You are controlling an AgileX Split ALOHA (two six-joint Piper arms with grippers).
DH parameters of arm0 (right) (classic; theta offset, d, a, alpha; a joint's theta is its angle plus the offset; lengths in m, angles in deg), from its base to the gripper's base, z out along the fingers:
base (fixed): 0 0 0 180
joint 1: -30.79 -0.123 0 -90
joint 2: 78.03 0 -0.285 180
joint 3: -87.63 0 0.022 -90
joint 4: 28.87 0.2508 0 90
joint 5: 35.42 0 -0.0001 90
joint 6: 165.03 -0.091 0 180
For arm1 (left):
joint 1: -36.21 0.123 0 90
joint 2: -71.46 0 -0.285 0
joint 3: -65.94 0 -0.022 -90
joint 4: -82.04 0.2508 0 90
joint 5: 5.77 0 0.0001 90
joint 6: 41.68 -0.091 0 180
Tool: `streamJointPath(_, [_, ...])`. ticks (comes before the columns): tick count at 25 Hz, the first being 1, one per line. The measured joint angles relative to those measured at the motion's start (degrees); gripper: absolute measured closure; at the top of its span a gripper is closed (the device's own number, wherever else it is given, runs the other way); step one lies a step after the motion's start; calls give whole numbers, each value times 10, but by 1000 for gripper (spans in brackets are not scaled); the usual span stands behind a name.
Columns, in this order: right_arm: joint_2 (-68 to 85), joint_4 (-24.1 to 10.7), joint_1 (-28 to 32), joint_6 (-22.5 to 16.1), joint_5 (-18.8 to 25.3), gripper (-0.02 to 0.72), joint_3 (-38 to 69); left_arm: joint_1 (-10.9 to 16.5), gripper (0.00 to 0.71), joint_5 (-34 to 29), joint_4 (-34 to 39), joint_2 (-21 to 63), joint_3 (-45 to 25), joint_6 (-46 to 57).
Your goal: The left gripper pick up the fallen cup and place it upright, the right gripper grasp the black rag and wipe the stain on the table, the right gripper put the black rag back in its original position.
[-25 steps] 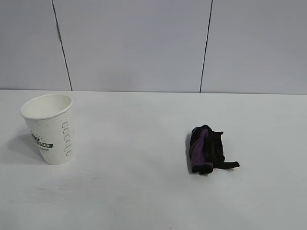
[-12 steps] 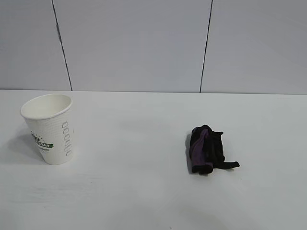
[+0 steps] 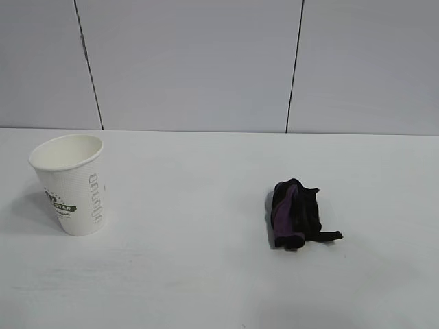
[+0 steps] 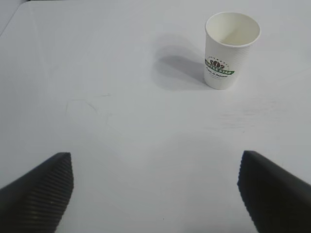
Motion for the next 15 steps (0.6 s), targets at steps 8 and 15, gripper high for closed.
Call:
streamJointPath(8, [100,-5,24,24,-39,189,118,0,51,0,0,0,0,0])
streamJointPath(15, [102,0,37,26,-69,189,162,0,51,0,0,0,0,0])
